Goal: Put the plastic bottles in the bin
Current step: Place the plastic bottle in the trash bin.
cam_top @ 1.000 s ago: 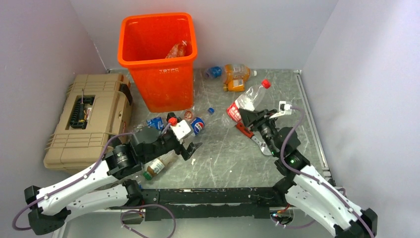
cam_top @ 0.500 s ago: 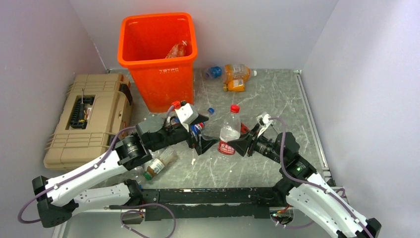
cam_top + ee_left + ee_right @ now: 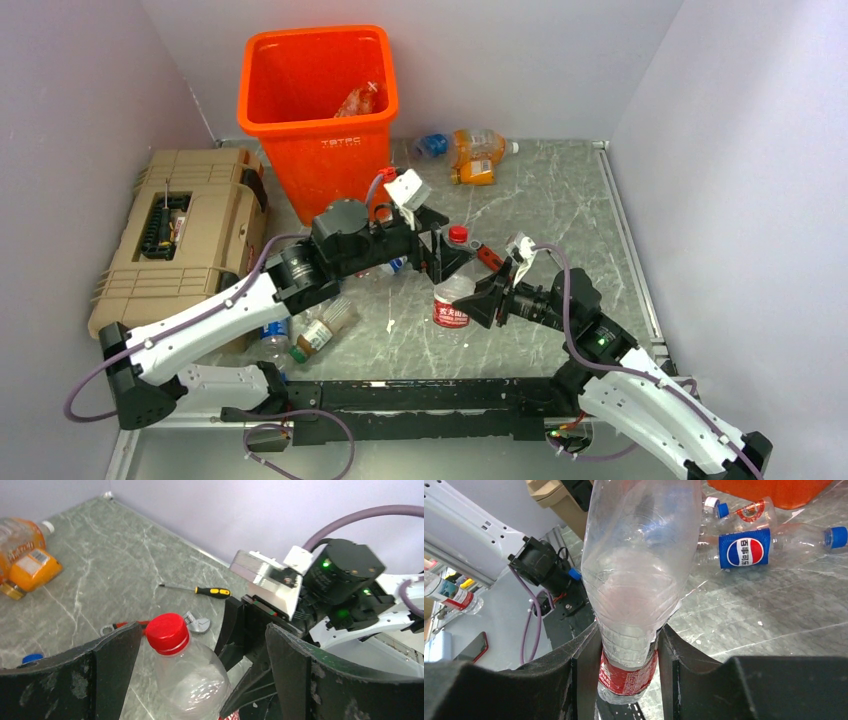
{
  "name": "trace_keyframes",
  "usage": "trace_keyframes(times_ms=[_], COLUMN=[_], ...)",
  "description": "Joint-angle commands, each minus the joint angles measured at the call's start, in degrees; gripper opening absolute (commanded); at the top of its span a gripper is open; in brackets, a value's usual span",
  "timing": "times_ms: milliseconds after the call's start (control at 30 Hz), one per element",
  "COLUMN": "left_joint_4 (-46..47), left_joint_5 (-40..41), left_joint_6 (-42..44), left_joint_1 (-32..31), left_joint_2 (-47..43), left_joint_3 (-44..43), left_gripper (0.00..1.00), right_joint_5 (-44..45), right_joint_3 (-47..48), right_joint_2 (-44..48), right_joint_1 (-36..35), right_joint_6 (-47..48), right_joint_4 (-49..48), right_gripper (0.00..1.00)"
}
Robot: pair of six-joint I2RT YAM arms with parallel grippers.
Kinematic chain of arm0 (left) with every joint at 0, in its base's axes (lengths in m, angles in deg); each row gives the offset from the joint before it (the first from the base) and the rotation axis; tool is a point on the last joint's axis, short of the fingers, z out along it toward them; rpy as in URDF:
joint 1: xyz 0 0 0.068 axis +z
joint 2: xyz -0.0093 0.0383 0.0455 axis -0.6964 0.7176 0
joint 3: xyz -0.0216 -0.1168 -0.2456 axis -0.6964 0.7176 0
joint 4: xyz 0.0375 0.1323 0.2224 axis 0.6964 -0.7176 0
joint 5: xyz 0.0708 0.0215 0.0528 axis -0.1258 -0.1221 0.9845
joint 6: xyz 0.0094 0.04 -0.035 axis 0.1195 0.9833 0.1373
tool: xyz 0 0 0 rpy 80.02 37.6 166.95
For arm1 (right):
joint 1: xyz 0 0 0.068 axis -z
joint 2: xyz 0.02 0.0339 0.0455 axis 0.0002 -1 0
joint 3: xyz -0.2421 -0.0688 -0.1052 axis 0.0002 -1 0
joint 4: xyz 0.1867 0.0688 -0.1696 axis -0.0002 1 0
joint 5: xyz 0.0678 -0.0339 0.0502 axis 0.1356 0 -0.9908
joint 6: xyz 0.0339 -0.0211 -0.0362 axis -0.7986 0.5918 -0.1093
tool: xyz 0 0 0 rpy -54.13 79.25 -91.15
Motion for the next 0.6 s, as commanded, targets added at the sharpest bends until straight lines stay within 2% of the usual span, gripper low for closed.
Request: trace_keyframes(times_ms=[0, 300, 567], left_joint_4=[-3.41, -8.90, -8.47], left_joint_5=[2.15, 4.97, 1.59], left_joint_6=[-3.37, -5.10, -4.99], left_joint_1=[0.25, 0.59, 0.96], left_joint_2=[2.64, 5.16, 7.41], left_joint_3=[-3.90, -6.96, -7.75], left_gripper=[1.00, 0.95, 0.74], right_joint_5=[-1.26, -1.51, -1.59], right_joint_3=[1.43, 0.53, 0.24], right_joint_2=[0.81, 1.33, 0.99], right_joint_1=[-0.74, -1.00, -1.01], right_joint_6=[1.22, 1.39, 1.48], right_joint_4=[-3.55, -4.00, -5.22], right_gripper=[0.24, 0.23, 0.22])
